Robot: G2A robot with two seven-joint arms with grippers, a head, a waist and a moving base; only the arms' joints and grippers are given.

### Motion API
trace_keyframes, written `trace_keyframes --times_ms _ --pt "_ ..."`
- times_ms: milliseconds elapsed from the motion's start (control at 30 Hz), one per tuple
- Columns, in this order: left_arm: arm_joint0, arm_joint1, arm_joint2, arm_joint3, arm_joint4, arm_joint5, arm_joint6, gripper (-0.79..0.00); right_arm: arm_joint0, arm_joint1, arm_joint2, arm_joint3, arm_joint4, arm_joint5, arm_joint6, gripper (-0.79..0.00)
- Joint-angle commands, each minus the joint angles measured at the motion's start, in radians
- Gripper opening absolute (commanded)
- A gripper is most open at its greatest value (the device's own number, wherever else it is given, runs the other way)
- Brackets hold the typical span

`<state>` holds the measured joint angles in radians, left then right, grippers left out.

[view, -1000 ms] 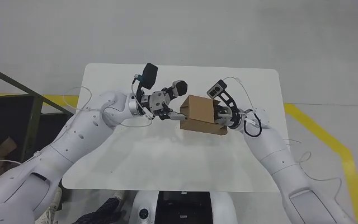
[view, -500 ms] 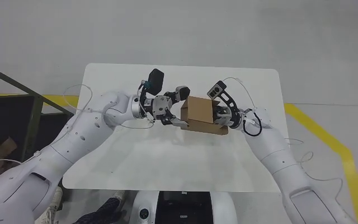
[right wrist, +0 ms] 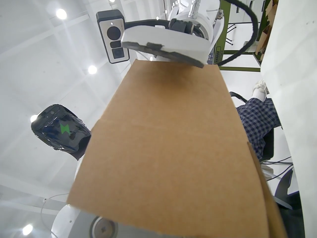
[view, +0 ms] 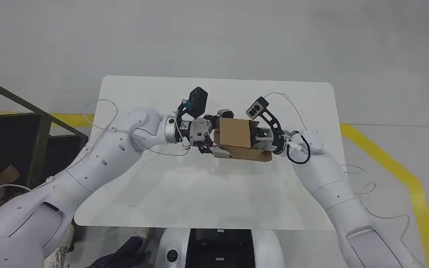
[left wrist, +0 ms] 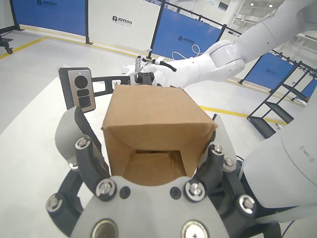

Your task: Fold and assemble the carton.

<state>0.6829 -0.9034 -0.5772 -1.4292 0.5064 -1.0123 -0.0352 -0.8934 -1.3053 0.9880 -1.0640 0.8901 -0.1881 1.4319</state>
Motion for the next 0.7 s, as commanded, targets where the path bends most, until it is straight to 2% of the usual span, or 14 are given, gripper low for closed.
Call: trace_keyframes --times_ms 0,667 --pt "-0.004 -0.003 0.004 0.005 -0.008 0.0 -0.009 0.0 -0.001 0.0 -0.001 -0.006 -0.012 0.003 -0.006 -0.785" --pt "-0.031 -0.02 0.027 0.017 -0.067 0.0 -0.061 0.0 0.01 -0.011 -0.019 -0.013 -0.042 0.026 -0.018 -0.785"
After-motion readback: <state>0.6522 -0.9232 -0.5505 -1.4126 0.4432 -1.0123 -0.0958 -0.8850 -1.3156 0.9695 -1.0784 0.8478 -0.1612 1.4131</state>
